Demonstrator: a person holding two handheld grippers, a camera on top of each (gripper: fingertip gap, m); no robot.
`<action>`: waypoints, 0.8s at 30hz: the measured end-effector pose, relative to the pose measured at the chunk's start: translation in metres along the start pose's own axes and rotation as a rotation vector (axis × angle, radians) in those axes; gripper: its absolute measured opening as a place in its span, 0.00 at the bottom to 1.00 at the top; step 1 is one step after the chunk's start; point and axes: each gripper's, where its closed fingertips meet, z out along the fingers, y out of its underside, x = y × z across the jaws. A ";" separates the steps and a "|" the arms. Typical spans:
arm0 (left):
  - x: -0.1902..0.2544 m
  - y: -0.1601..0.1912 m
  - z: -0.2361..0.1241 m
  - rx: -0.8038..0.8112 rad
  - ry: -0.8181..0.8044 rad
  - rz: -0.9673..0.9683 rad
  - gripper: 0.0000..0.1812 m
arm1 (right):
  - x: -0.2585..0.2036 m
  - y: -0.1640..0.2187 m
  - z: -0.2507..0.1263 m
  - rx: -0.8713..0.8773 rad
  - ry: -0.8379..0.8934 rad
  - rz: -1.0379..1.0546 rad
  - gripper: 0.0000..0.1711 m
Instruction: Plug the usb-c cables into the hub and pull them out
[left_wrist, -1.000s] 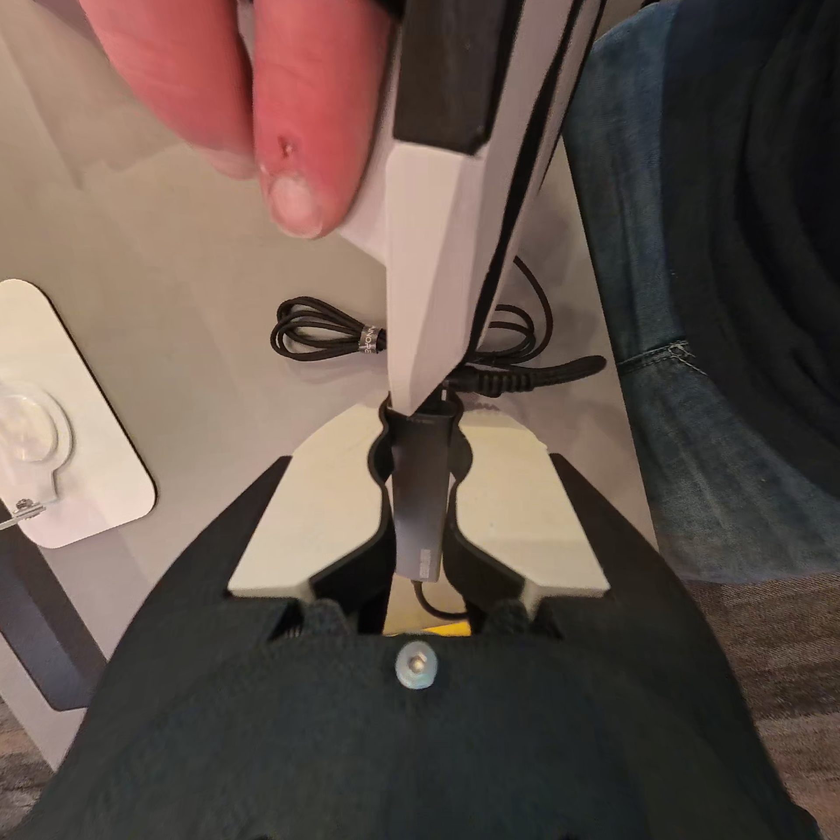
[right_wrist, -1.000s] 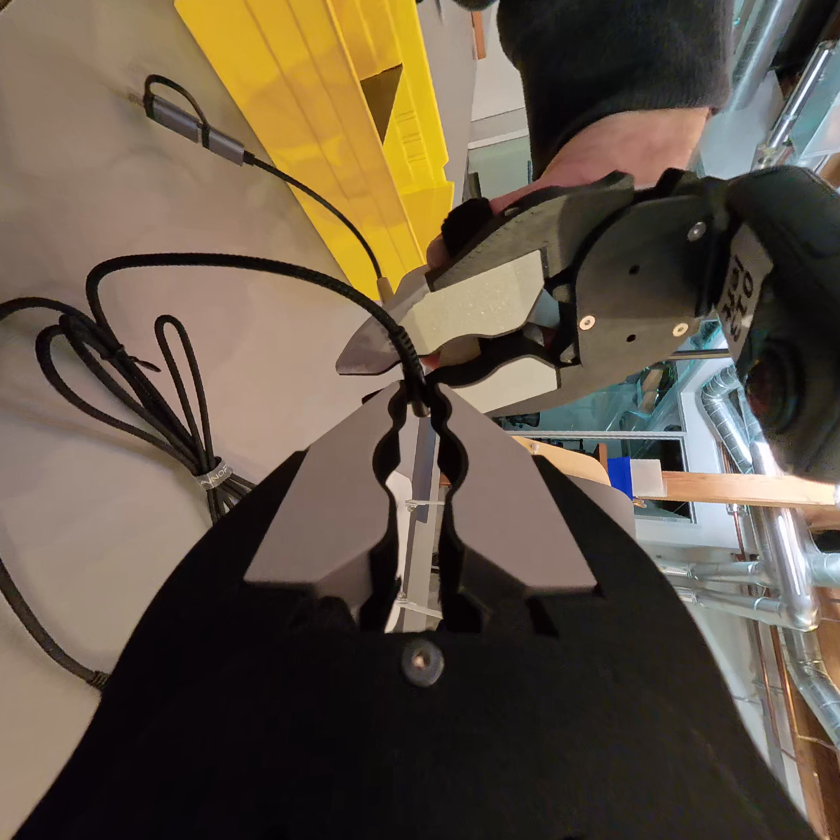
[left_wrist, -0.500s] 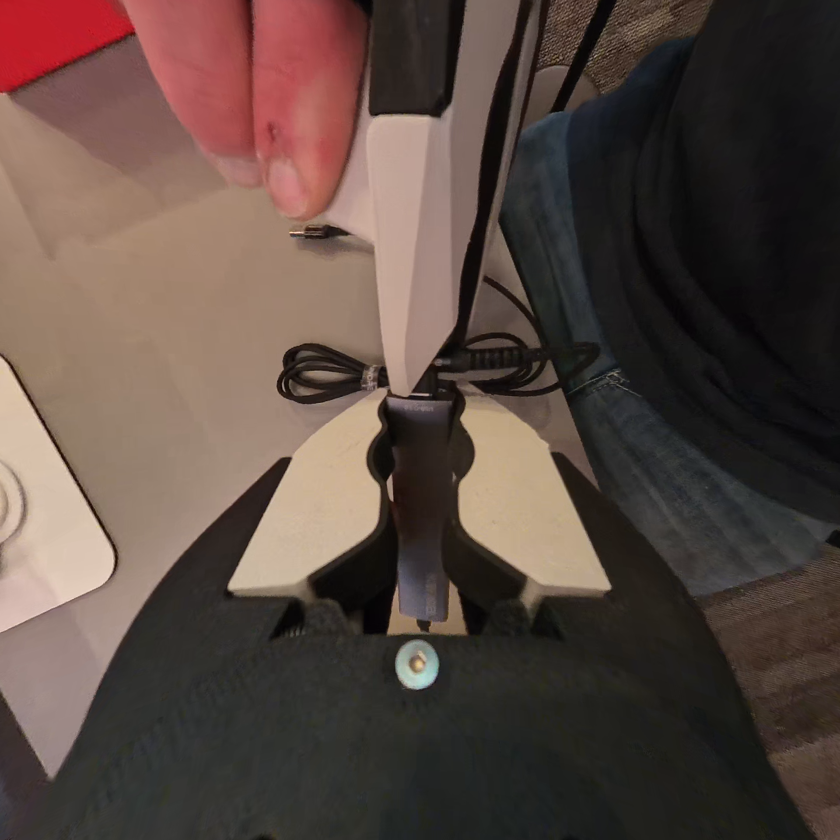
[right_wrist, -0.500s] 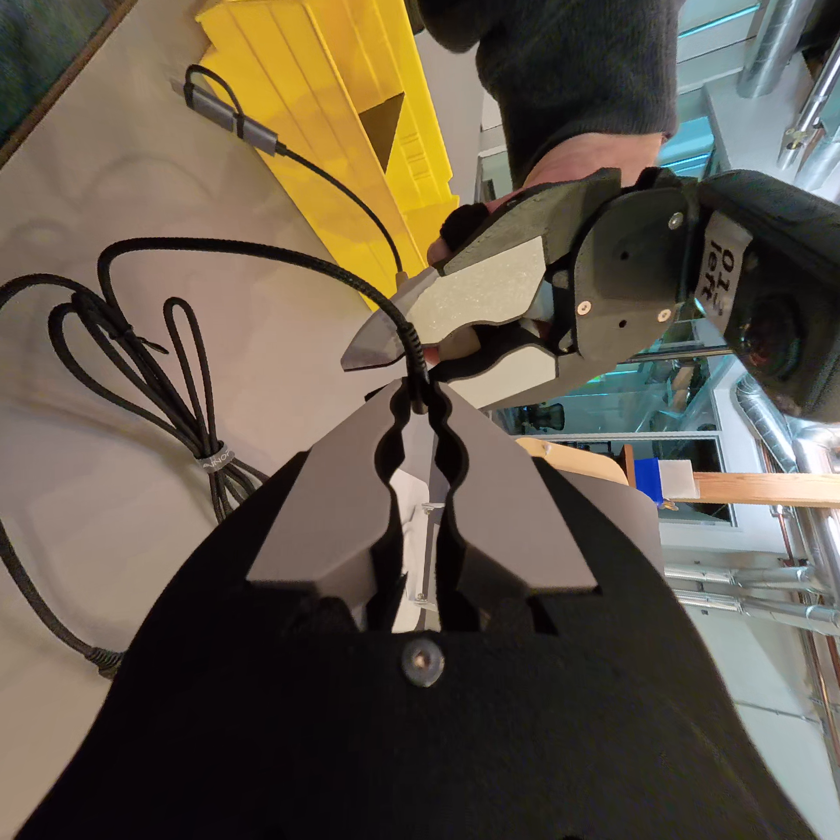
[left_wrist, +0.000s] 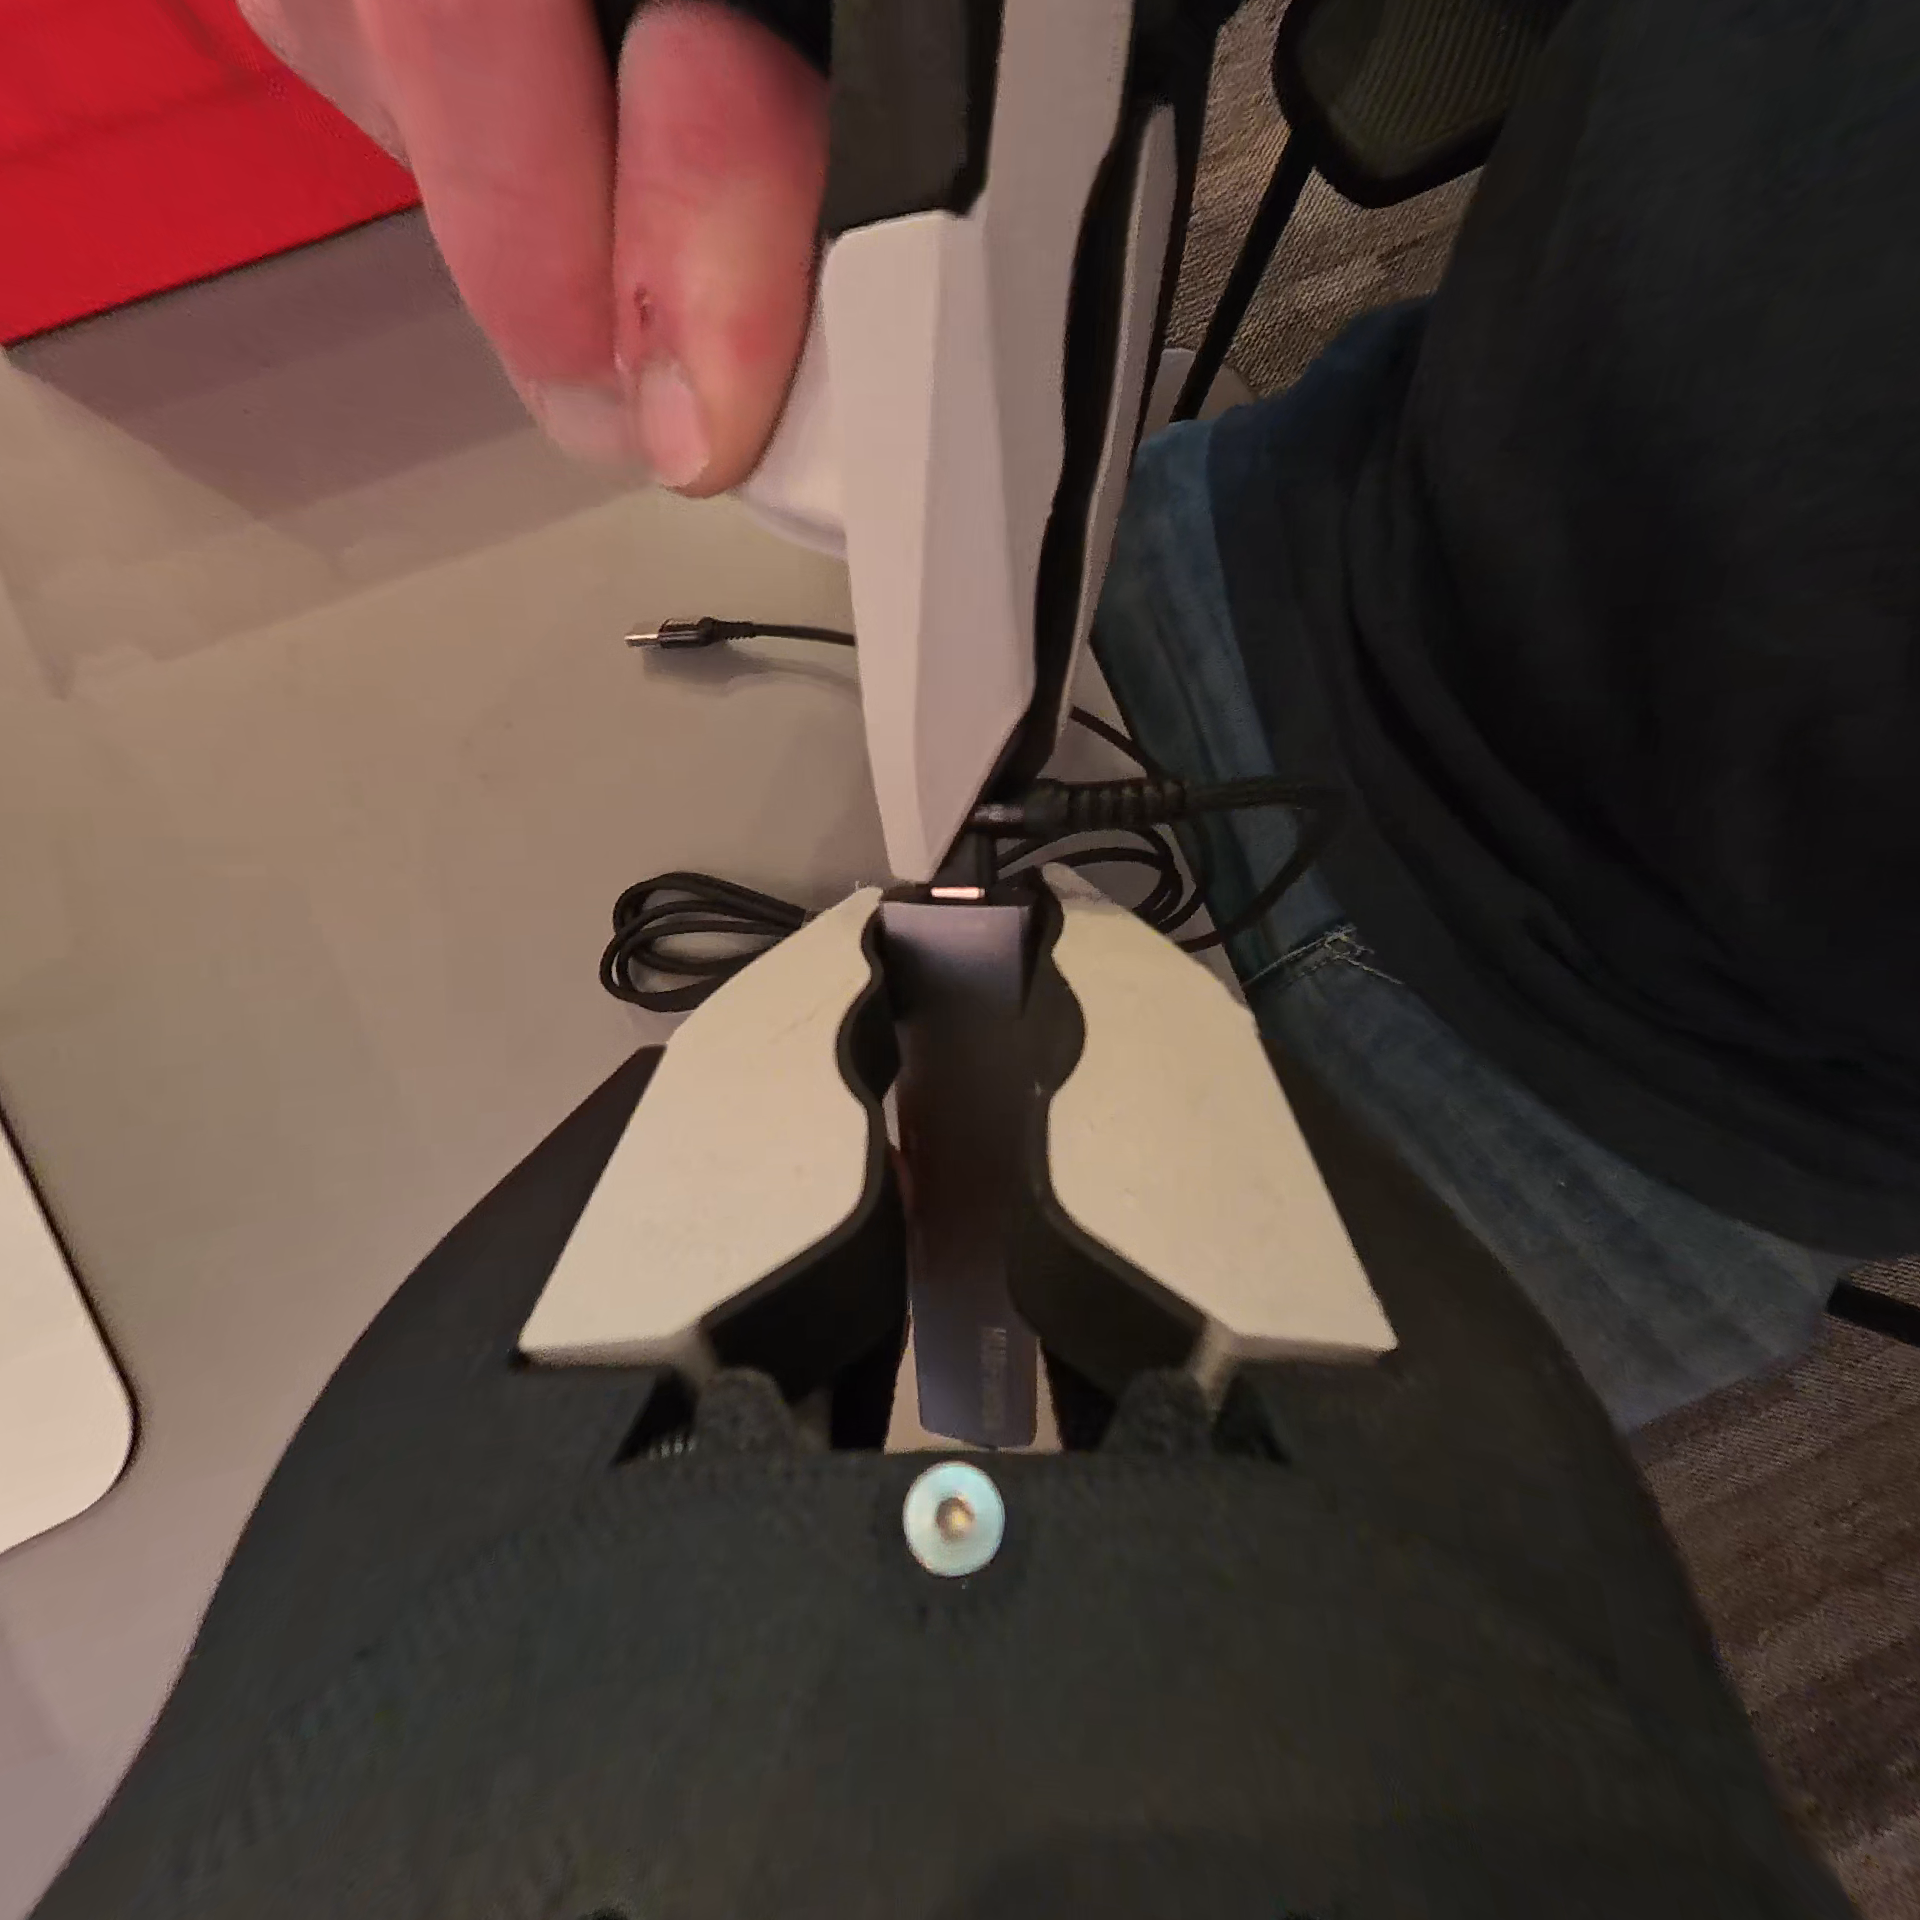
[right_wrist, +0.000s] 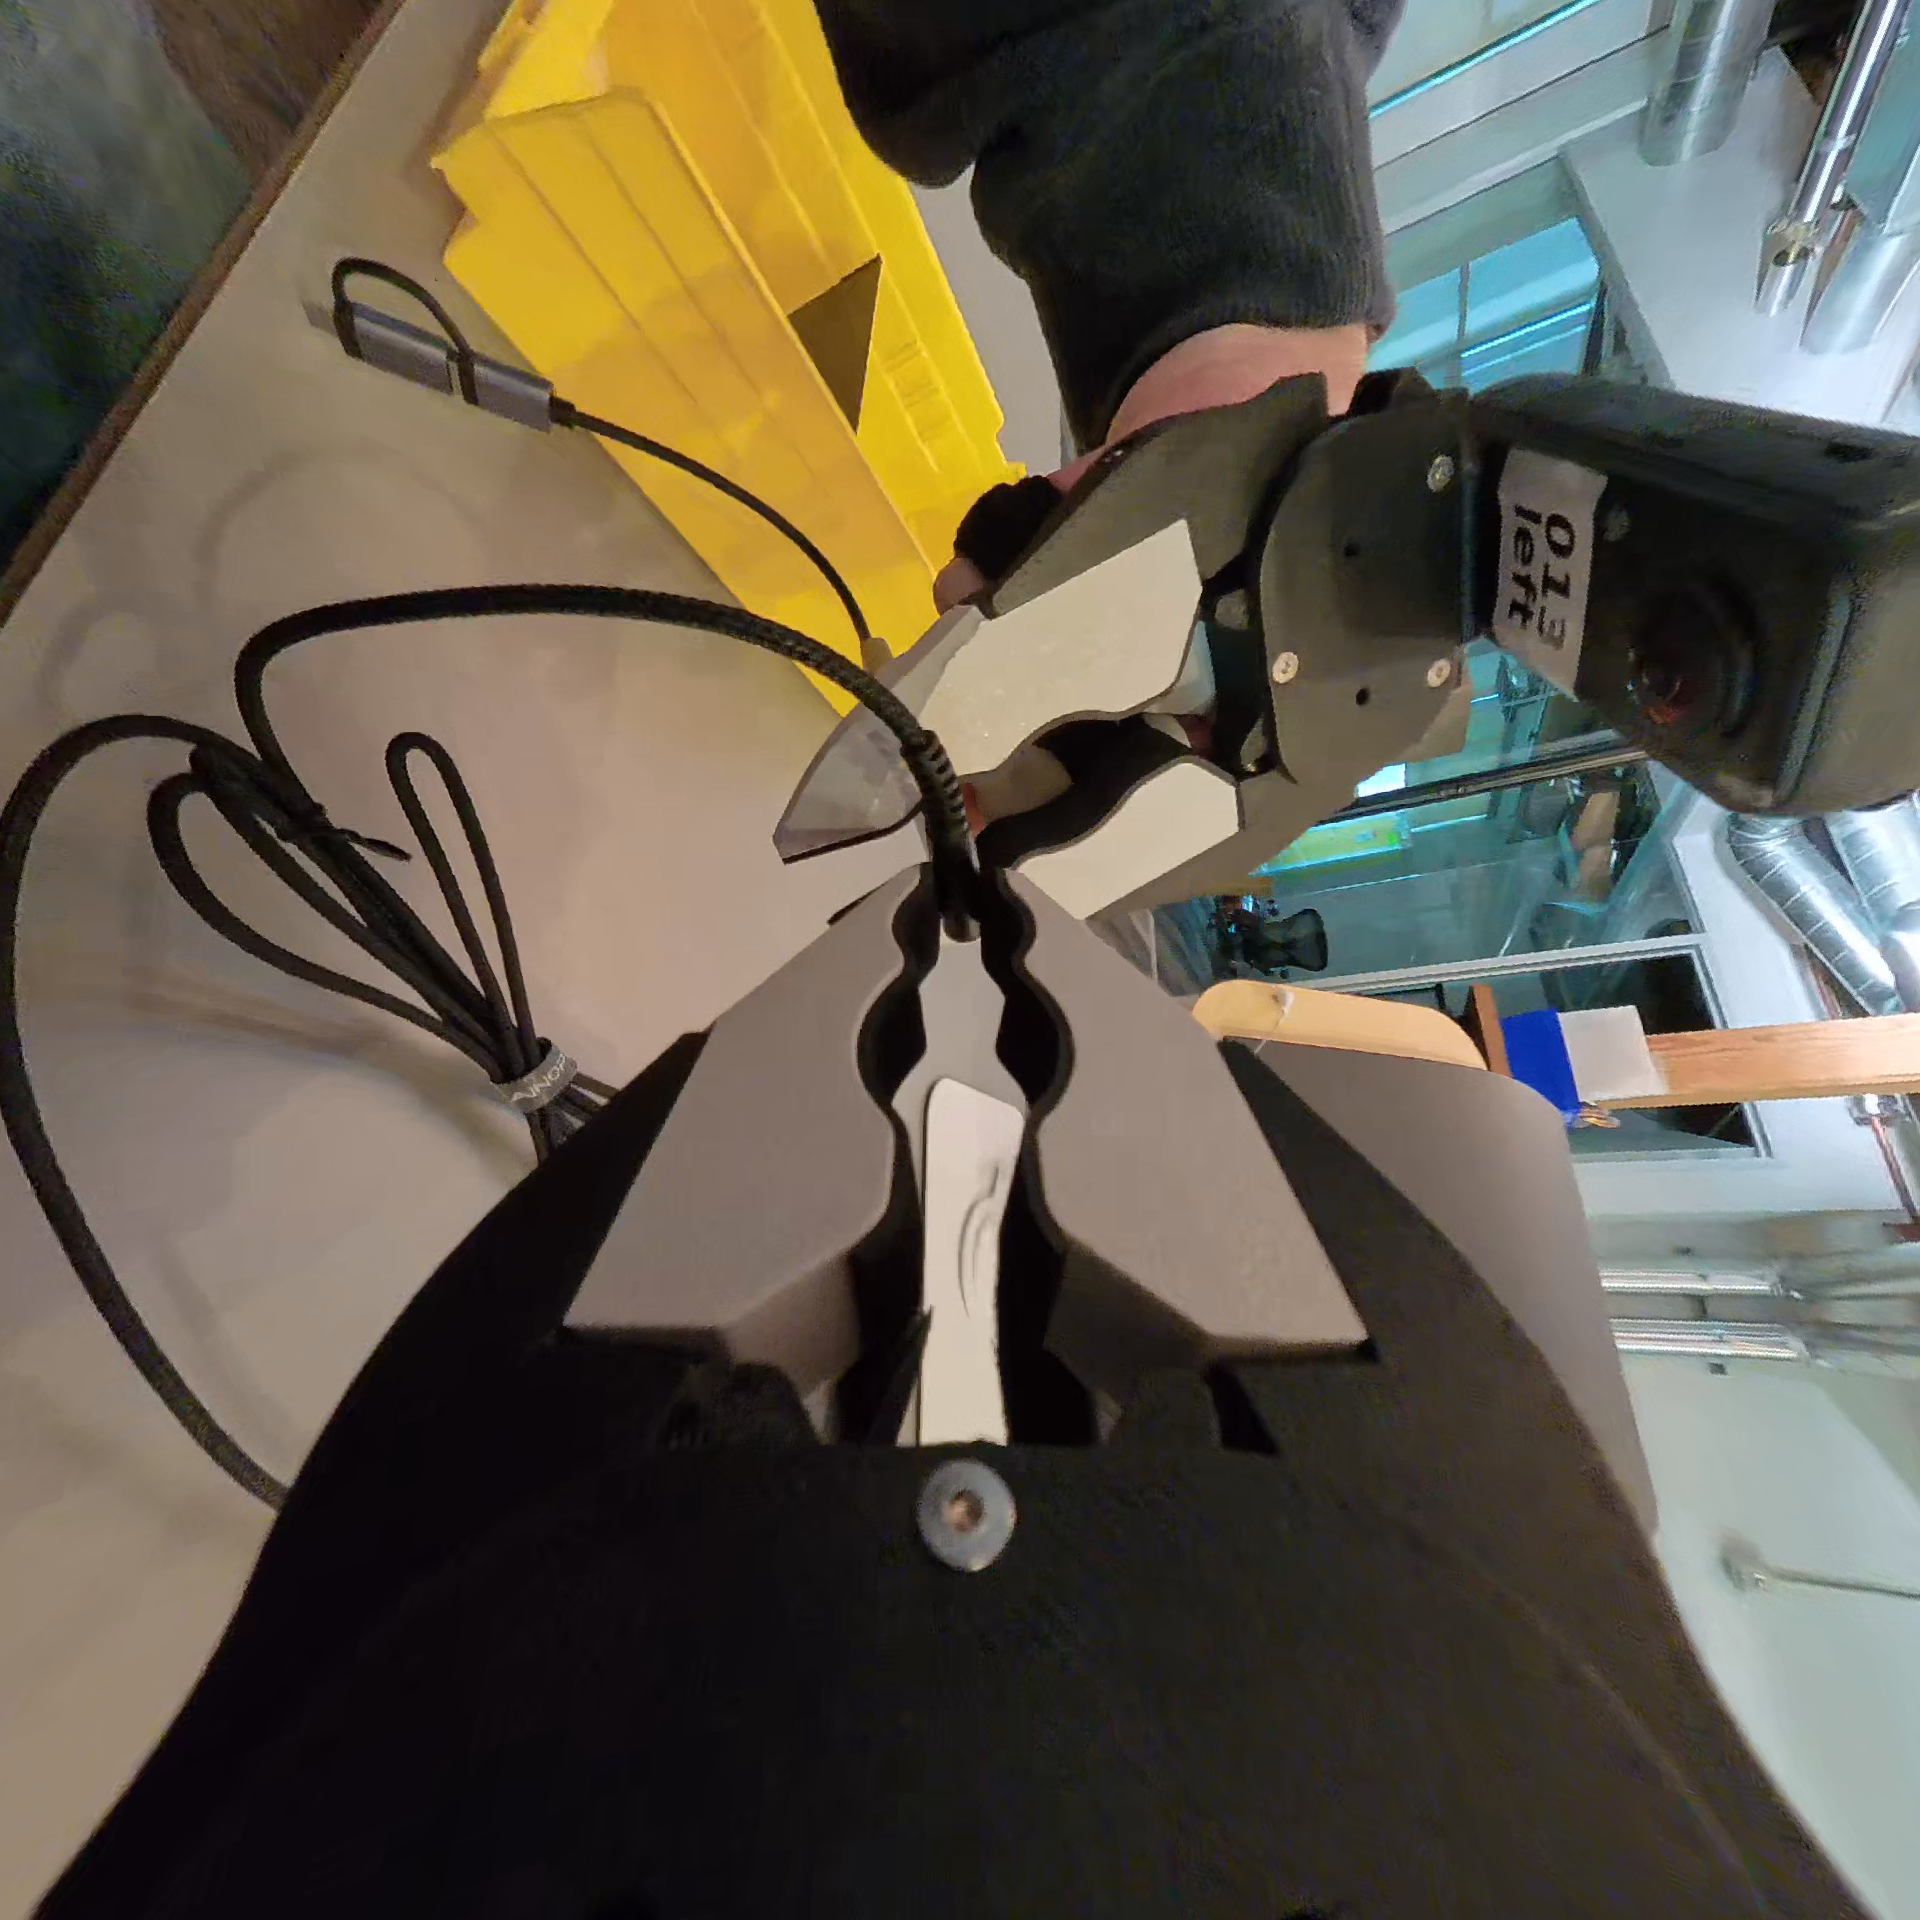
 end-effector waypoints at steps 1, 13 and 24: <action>0.001 -0.001 0.001 0.008 0.005 0.003 0.12 | -0.001 0.000 -0.001 -0.008 0.001 -0.012 0.03; -0.044 0.050 -0.027 -0.165 -0.306 -0.045 0.11 | 0.028 0.046 -0.024 -0.178 0.015 0.173 0.03; -0.046 0.090 -0.010 -0.327 -0.480 -0.033 0.11 | -0.062 0.154 -0.015 -0.678 -0.233 0.405 0.03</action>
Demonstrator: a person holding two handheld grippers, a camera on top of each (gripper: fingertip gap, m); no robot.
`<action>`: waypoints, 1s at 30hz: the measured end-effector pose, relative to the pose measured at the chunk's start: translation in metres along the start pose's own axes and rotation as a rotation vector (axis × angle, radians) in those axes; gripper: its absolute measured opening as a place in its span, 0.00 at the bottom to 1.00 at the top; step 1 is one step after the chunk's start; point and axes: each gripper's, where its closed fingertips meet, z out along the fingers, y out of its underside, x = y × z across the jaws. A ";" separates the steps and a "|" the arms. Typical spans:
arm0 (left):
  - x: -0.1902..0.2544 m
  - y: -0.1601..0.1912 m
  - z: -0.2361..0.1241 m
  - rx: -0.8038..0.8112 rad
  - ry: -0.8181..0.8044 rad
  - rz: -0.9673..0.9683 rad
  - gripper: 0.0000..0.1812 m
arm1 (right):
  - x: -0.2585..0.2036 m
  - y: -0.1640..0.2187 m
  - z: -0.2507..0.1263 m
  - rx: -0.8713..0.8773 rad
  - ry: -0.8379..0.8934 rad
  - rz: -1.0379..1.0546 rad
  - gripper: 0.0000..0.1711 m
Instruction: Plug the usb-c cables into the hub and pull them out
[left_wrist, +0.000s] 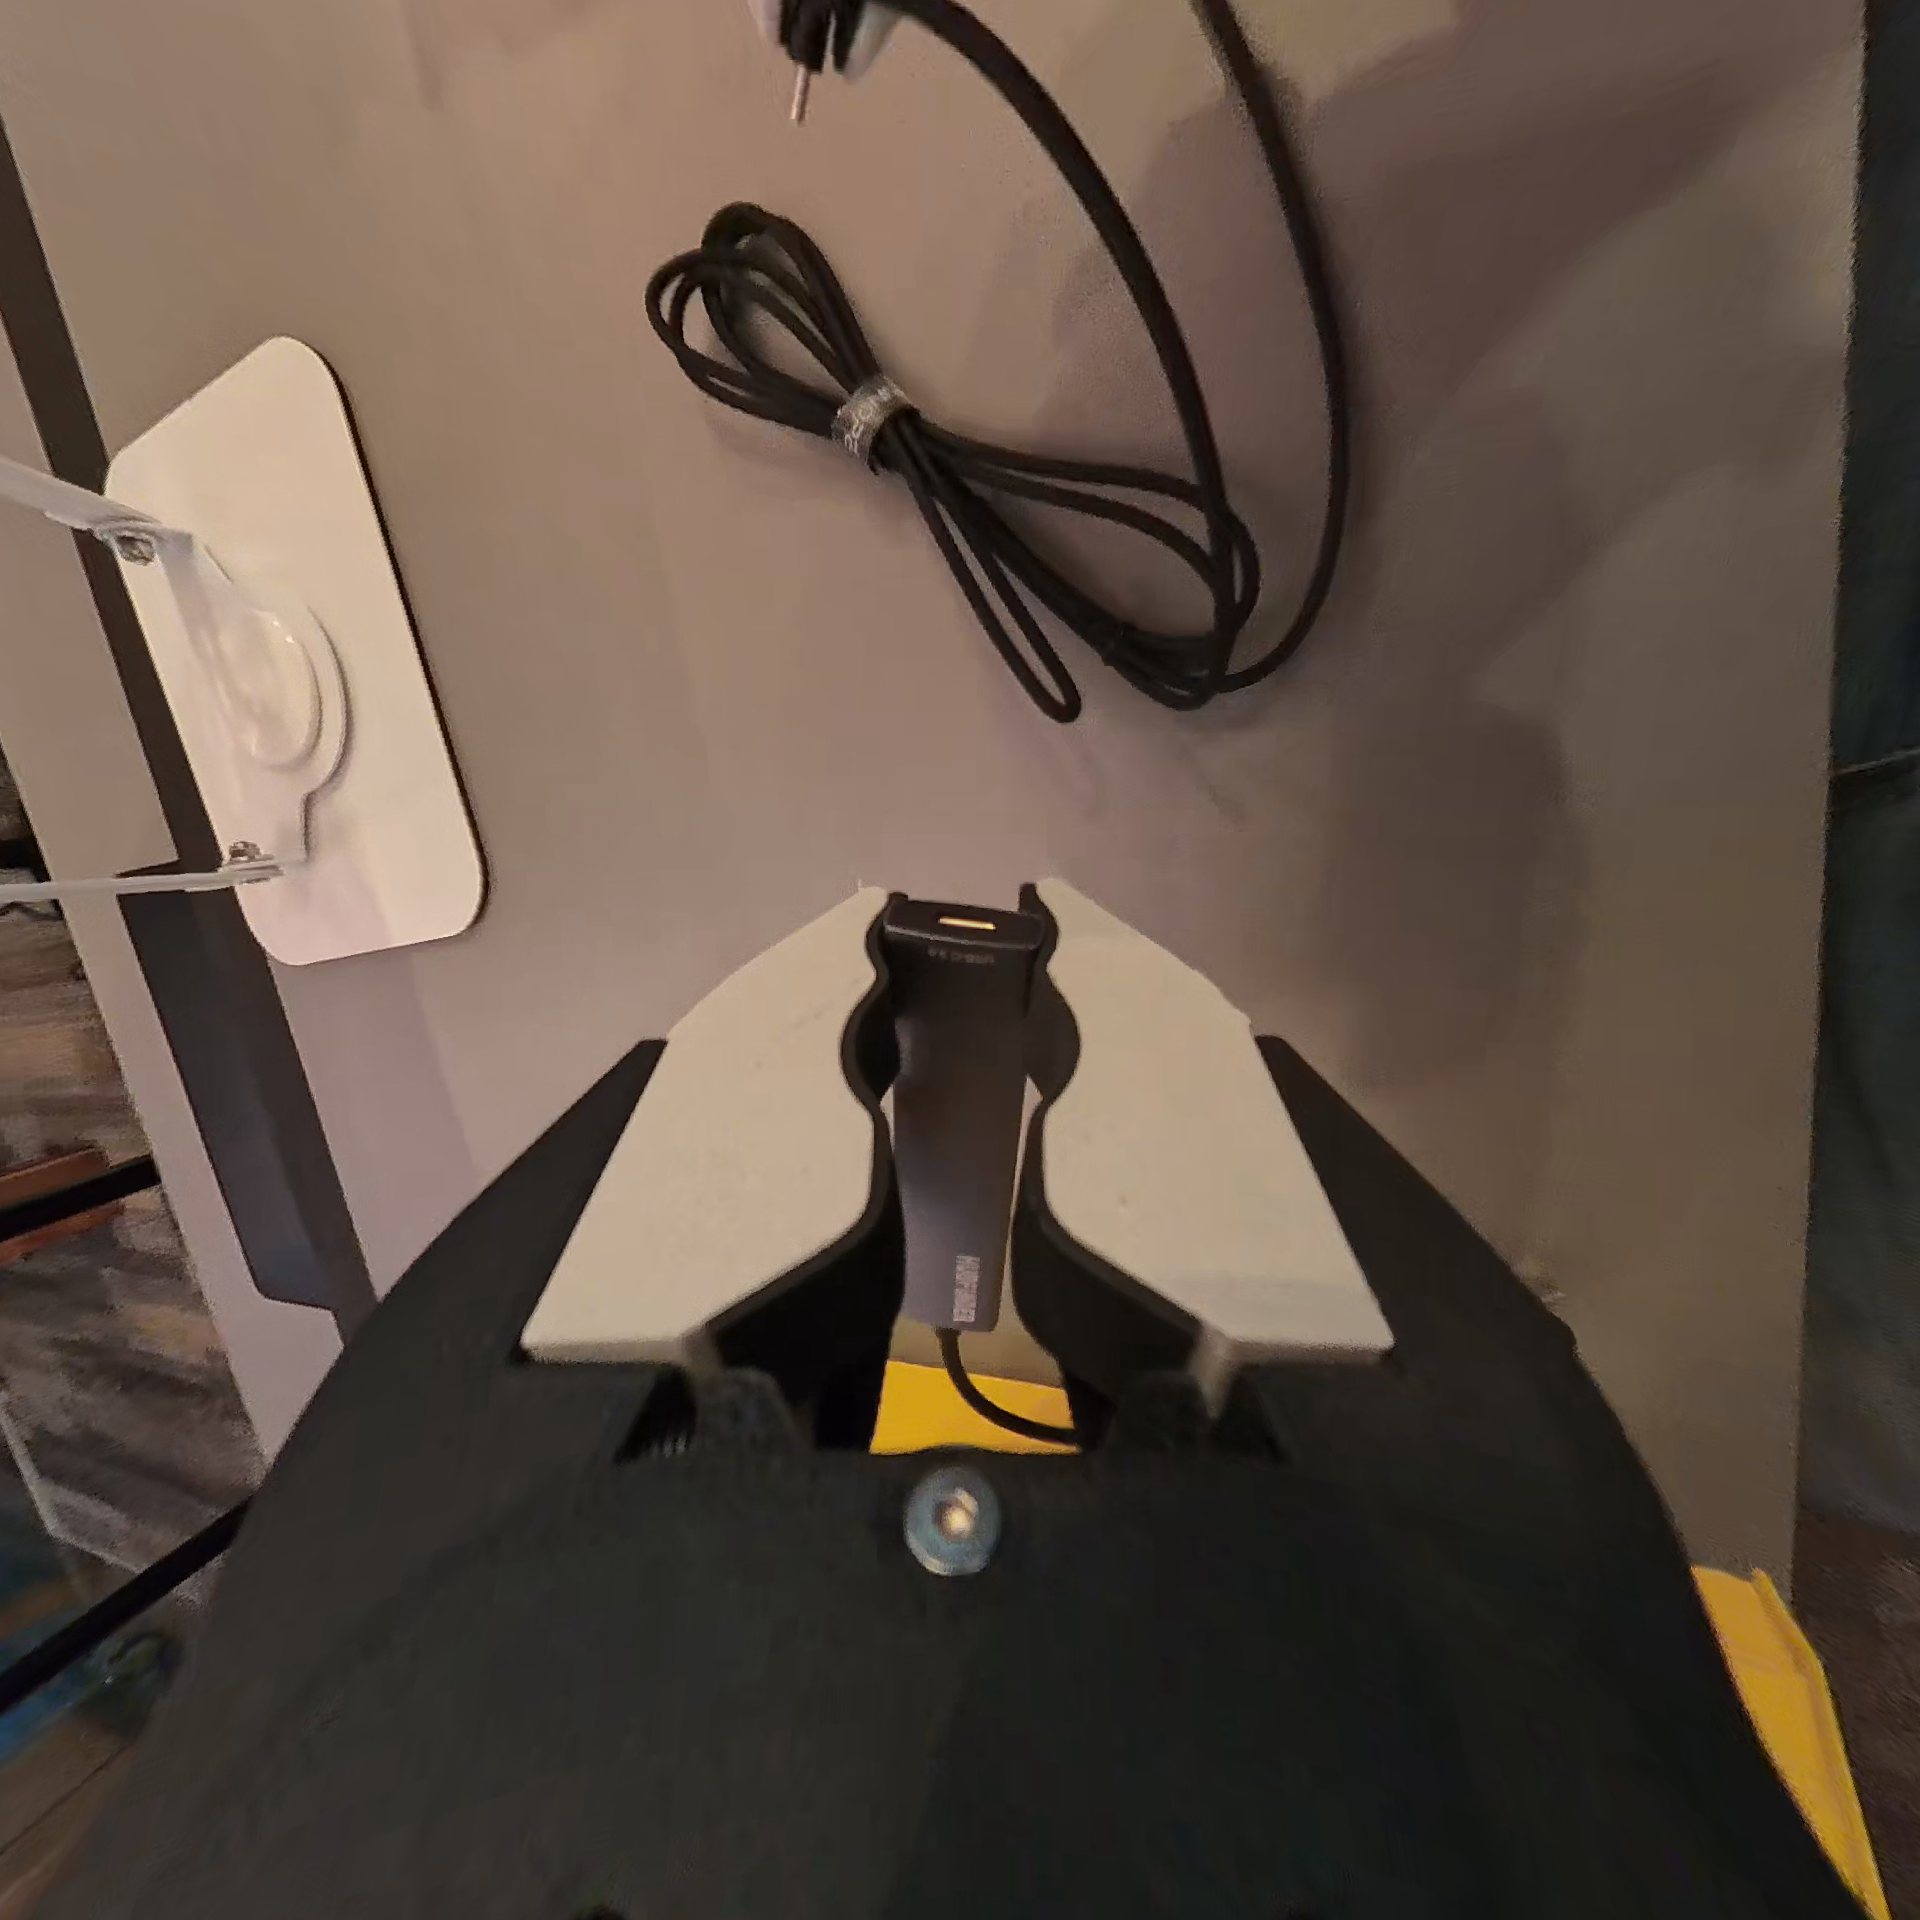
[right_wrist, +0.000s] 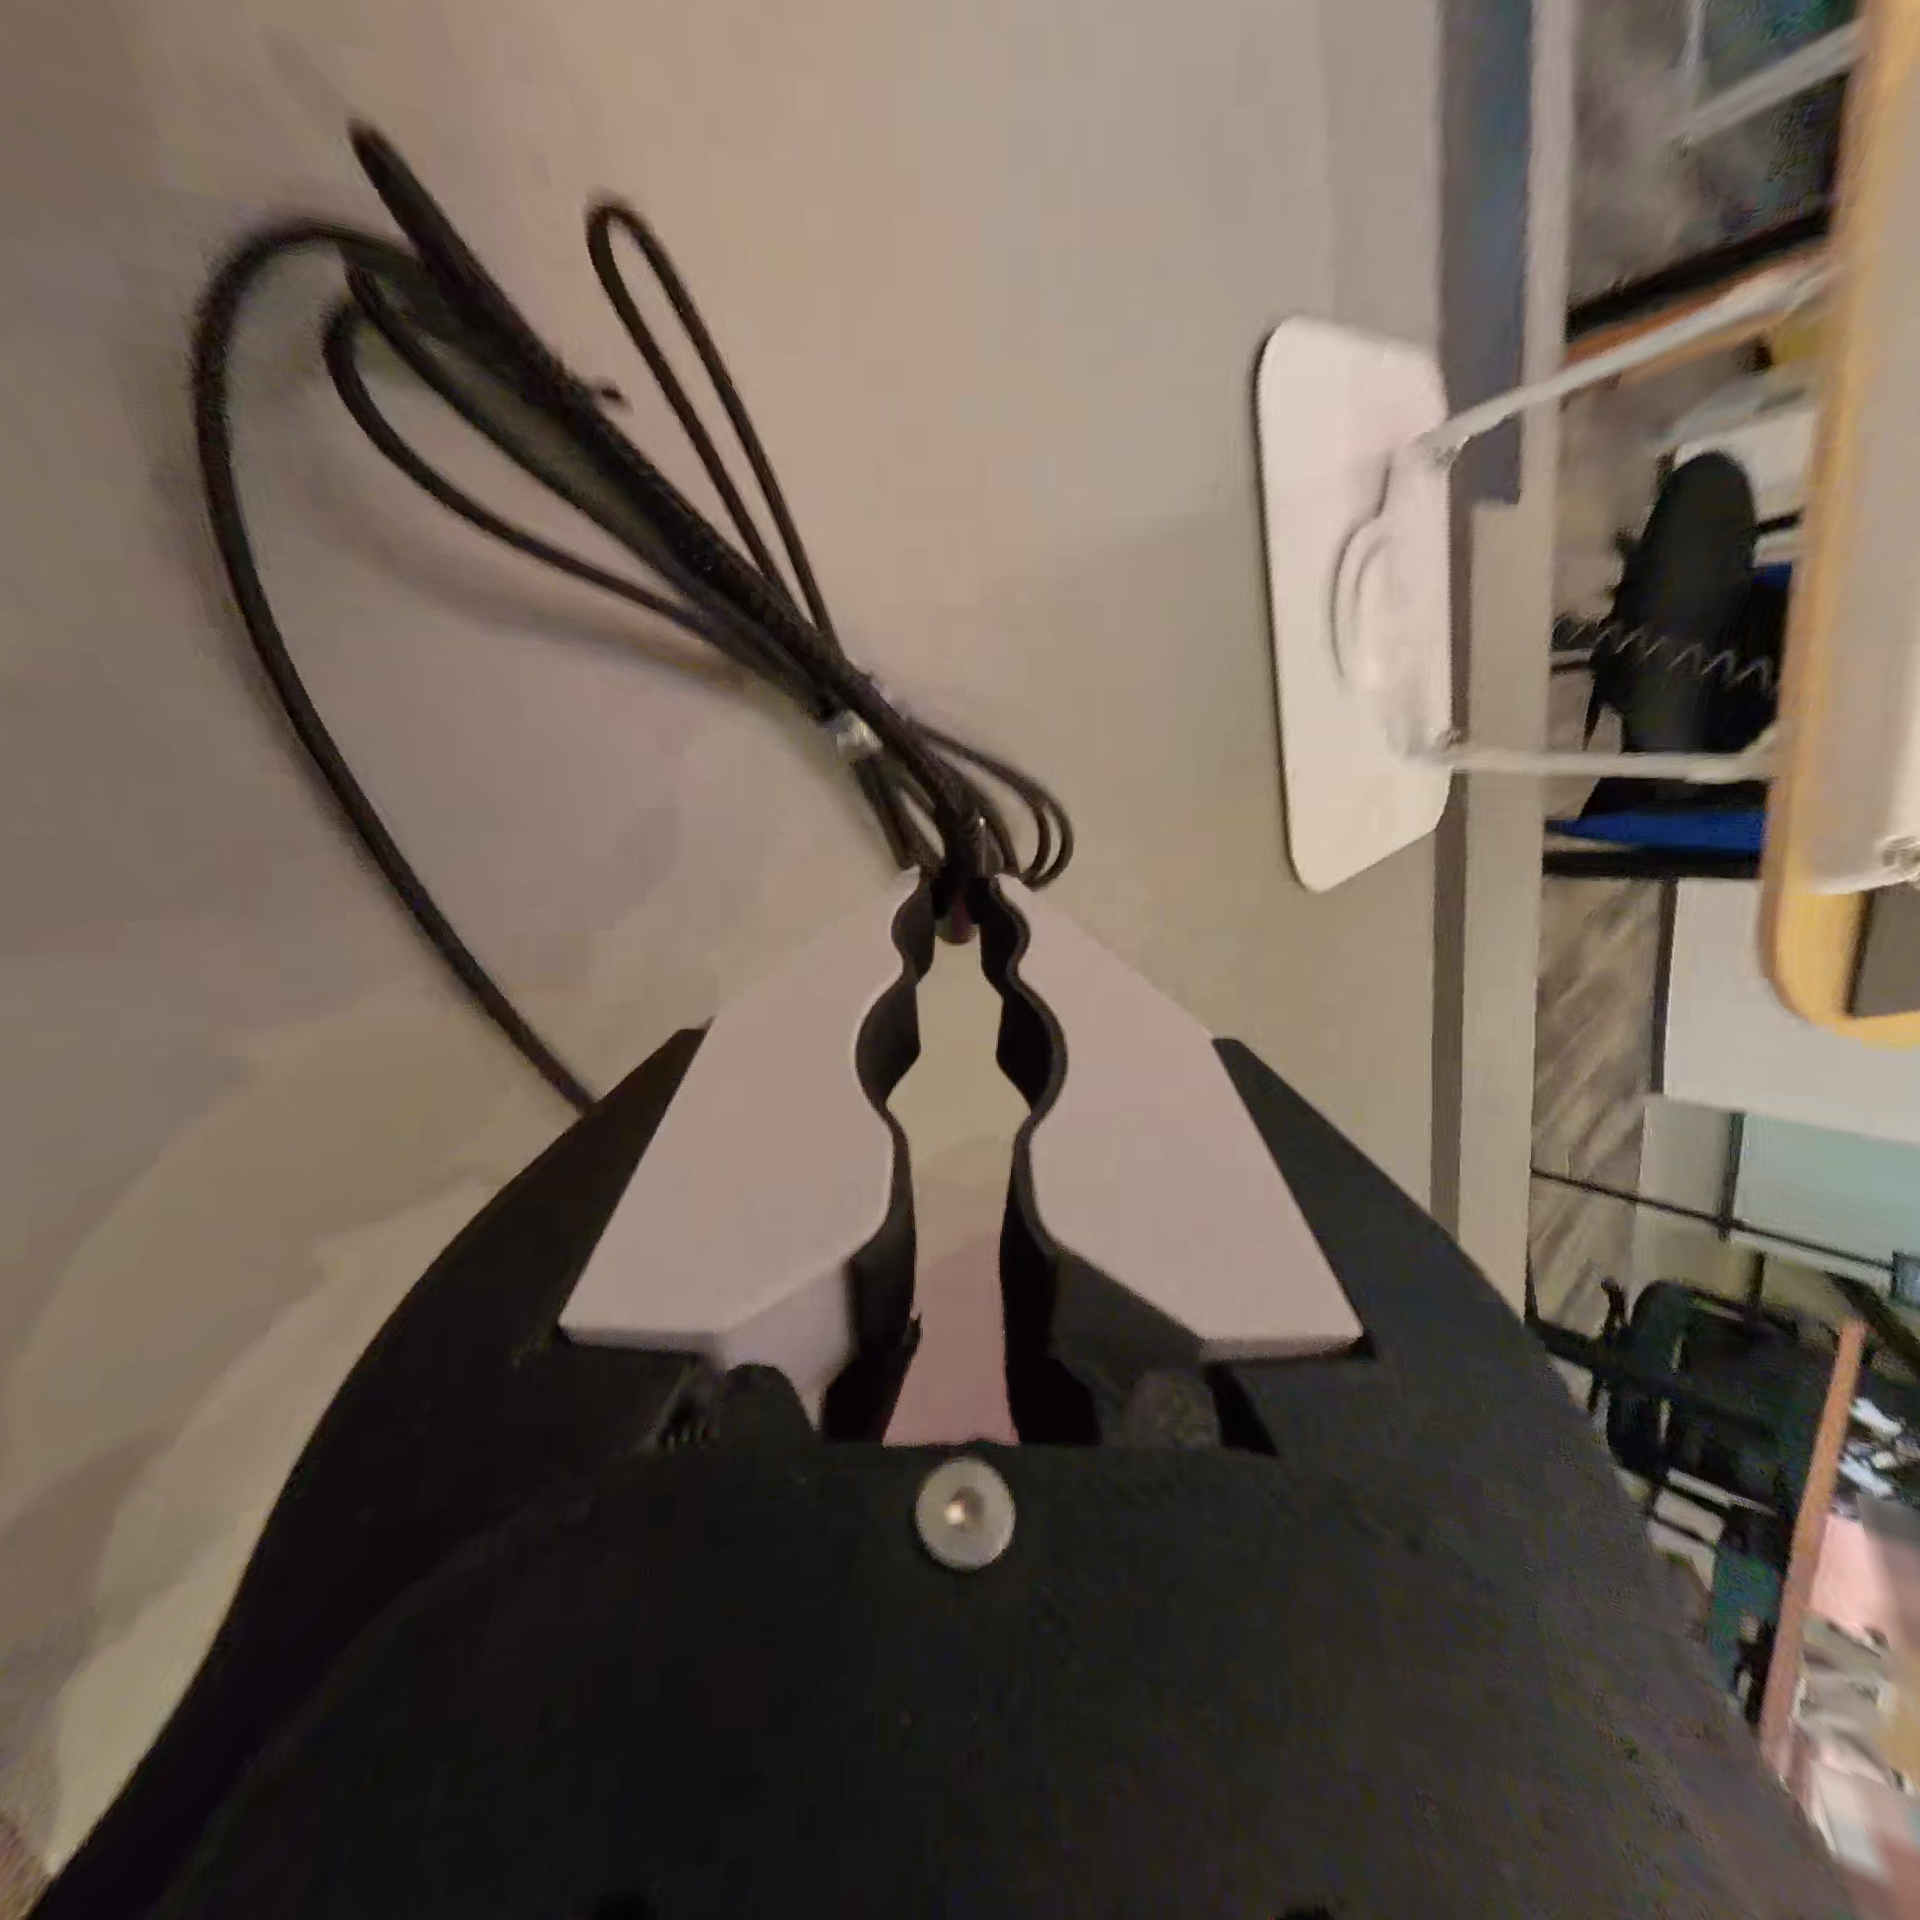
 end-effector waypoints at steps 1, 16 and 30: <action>0.000 0.001 0.003 -0.006 -0.017 0.002 0.11 | -0.004 0.008 0.004 -0.039 -0.020 -0.003 0.04; 0.000 0.021 0.010 -0.049 -0.128 -0.057 0.11 | -0.029 -0.031 -0.023 0.113 -0.344 -0.122 0.51; 0.012 0.028 0.013 -0.058 -0.108 -0.061 0.11 | -0.032 -0.034 0.082 -0.022 -0.533 -0.057 0.24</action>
